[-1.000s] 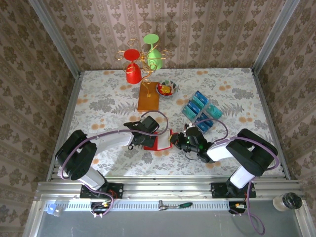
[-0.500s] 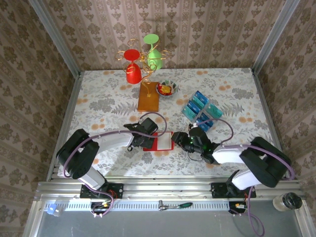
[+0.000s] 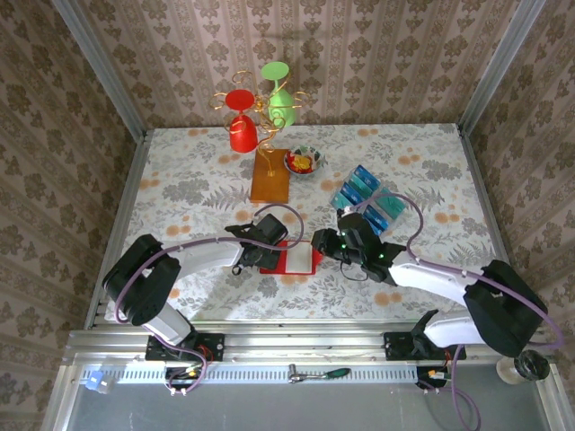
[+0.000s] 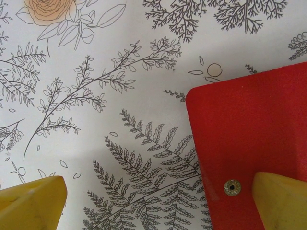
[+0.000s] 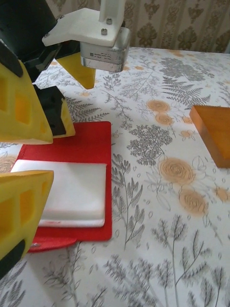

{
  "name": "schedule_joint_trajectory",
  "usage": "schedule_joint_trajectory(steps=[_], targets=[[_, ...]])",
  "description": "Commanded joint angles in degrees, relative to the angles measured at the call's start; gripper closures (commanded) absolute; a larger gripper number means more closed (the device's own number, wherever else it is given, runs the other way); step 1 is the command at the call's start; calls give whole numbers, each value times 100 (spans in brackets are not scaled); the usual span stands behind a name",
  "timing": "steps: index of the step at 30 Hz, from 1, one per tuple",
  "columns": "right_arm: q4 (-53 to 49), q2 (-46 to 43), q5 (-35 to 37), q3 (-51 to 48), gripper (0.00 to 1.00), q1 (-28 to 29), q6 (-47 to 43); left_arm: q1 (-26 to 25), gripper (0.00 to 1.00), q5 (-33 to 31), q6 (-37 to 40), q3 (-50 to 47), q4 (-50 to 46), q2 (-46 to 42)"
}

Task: Put the credit cards into the card holder
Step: Open the card holder at the center of the table.

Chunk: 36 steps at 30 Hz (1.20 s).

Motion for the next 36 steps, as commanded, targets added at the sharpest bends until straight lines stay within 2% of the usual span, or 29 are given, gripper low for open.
schedule_joint_trajectory(steps=[1, 7, 14, 22, 30, 36], targets=[[-231, 422, -152, 233, 83, 38, -278, 49, 0, -166, 20, -23, -65, -86], [21, 868, -18, 195, 89, -16, -280, 50, 0, -175, 33, -32, -63, -90], [601, 1015, 212, -457, 90, -255, -130, 51, 0, -206, 5, -140, 18, -147], [848, 1193, 49, -662, 91, -267, -26, 51, 0, -307, -24, -347, 180, -99], [304, 954, -132, -380, 89, -266, -127, 63, 0, -107, -175, -375, 142, -480], [-17, 913, -370, -51, 87, -266, -271, 121, 0, 379, -289, -115, 9, -1003]])
